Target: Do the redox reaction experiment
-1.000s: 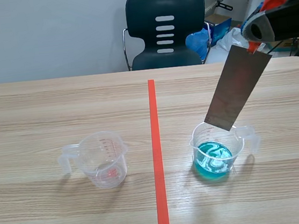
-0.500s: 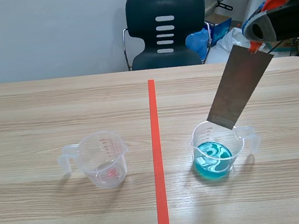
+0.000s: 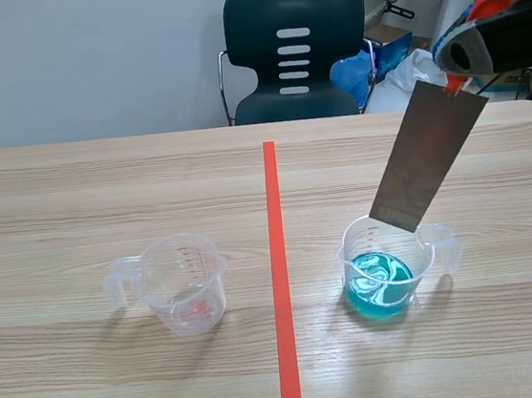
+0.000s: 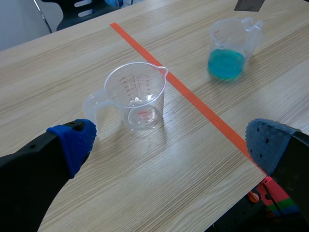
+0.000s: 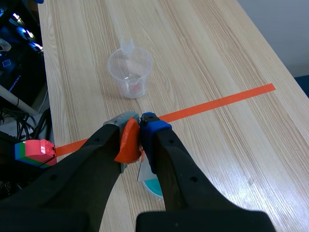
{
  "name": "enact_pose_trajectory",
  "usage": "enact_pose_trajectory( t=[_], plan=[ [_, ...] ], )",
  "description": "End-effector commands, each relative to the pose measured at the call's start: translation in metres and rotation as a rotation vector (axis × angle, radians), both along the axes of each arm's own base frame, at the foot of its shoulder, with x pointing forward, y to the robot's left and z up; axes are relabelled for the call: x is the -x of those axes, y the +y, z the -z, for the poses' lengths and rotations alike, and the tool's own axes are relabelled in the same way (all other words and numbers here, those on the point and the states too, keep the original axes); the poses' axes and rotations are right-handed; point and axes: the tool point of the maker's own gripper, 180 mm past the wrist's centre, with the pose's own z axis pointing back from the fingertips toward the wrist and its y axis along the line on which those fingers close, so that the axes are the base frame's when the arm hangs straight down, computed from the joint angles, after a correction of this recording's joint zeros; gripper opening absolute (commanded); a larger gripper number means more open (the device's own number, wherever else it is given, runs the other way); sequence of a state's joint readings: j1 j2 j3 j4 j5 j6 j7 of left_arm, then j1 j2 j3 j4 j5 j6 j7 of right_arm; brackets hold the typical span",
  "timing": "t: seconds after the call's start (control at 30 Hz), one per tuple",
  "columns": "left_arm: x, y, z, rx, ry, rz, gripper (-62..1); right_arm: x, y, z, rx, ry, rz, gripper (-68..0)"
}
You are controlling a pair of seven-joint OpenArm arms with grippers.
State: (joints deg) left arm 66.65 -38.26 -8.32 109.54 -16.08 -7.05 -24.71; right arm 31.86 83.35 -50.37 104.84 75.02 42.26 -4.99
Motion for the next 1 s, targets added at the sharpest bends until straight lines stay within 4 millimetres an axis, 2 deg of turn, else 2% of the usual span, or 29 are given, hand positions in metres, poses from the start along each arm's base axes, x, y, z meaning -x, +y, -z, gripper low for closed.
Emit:
enact_pose_trajectory(
  t=[0.0,0.97],
  plan=[
    [-0.0031,-0.0023,-0.0074,0.019,-0.024,-0.003,1.4,-0.0042,-0.0032,-0.0112,-0.001,-0.036,0.004,-66.6],
    [-0.0031,-0.0022,-0.0074,0.019,-0.025,-0.003,1.4,-0.0091,-0.008,-0.0119,-0.007,-0.039,0.023,-66.6]
  ],
)
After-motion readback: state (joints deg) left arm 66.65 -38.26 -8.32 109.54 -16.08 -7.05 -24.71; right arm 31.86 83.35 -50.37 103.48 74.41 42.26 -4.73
